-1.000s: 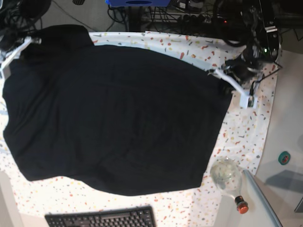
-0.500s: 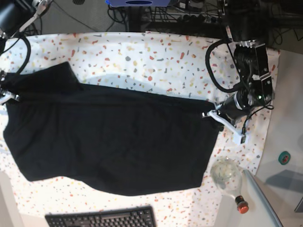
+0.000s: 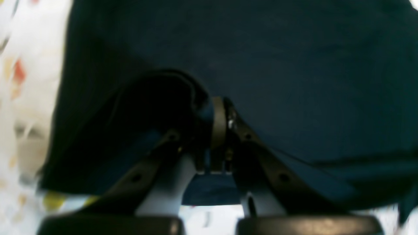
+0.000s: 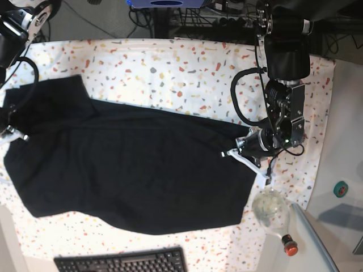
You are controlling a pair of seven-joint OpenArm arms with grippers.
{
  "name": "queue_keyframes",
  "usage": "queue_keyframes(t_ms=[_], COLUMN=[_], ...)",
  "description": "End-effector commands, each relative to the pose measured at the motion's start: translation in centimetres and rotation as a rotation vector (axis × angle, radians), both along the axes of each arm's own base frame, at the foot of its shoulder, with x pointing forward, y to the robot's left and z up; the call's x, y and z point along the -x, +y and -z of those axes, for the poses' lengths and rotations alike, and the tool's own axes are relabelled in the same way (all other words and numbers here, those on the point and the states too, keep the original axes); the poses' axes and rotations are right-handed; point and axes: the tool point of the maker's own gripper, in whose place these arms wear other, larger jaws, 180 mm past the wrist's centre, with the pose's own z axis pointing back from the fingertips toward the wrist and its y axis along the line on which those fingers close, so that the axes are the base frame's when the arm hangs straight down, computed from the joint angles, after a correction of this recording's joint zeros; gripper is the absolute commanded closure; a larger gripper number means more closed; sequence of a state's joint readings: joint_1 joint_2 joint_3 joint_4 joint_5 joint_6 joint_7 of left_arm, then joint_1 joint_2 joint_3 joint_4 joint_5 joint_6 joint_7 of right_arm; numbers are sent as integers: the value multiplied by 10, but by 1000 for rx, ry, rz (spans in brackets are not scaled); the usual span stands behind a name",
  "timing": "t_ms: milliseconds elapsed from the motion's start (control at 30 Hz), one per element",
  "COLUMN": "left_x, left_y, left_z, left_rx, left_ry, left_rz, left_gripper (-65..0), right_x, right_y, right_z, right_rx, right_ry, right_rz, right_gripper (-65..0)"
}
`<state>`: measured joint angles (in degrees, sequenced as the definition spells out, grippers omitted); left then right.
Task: Layout the t-shirt on the table in an organized manner, then fold the t-shirt properly
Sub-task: 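Drag the shirt edge with the left gripper toward the right gripper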
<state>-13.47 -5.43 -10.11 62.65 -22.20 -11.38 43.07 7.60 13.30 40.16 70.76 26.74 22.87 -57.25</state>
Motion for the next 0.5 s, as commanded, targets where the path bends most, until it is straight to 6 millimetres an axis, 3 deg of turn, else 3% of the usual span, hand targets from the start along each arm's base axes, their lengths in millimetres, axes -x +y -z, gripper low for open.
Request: queue_keyframes(t_ms=[0,467], left_x=[-20,-32], left_y=[4,14], left_z=[-20,-27], left_rx=[-1,-8], left_ry=[-70,-132], left_rz=[-15,-71], left_gripper=[0,0], right_x=[-15,-20], right_y=[-14,-24], right_z=[-19,-21], right_rx=[27,33], right_ry=[-67,-91], right_rz=[27,116], right_gripper=[0,0])
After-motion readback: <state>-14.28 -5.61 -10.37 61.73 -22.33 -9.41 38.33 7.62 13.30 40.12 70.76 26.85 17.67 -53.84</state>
